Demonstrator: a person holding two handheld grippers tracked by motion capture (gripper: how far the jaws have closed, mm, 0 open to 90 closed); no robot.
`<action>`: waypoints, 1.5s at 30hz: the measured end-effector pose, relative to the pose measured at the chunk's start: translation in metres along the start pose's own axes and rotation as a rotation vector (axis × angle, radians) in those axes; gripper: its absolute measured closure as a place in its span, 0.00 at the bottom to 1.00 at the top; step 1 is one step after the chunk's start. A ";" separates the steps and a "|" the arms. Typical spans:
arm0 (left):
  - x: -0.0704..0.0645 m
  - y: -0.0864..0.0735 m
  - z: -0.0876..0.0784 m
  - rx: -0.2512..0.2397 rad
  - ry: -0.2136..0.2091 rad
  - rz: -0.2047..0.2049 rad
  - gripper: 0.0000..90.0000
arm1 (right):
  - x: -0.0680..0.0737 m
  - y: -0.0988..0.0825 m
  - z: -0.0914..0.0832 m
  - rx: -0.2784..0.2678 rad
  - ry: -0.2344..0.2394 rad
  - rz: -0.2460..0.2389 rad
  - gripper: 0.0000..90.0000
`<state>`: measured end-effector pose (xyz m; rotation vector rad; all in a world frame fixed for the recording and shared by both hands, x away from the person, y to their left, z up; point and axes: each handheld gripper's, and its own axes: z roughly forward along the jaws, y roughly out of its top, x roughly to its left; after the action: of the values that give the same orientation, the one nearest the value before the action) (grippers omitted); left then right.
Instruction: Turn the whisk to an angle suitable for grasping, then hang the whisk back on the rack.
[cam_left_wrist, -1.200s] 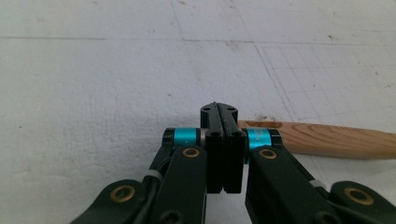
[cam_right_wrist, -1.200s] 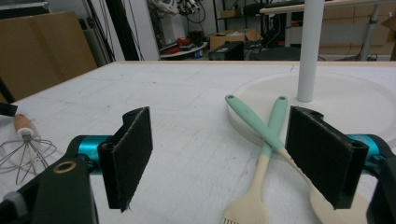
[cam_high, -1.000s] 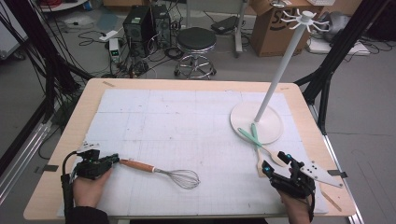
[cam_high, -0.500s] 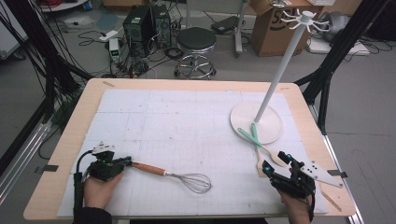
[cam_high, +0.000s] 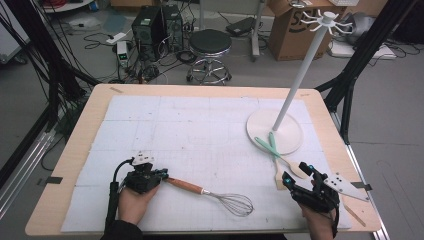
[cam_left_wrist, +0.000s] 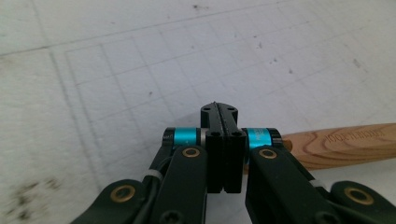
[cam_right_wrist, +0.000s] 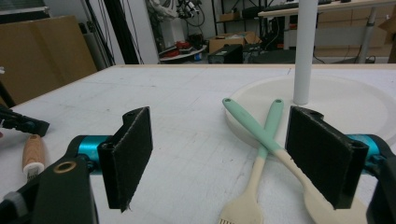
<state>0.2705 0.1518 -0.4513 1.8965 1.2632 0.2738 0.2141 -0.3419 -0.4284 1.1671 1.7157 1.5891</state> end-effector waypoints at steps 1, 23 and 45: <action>0.000 0.001 0.000 0.001 0.000 0.003 1.00 | 0.000 0.000 0.000 0.001 0.000 0.004 0.25; -0.014 -0.003 -0.057 -0.407 -0.440 0.120 0.28 | 0.002 0.000 0.002 0.018 0.018 0.005 0.24; -0.021 -0.011 -0.067 -0.477 -0.458 0.136 0.26 | 0.004 0.000 -0.003 0.013 0.027 0.009 0.24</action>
<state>0.2142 0.1703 -0.4113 1.5167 0.6886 0.1760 0.2099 -0.3396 -0.4271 1.1664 1.7429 1.6082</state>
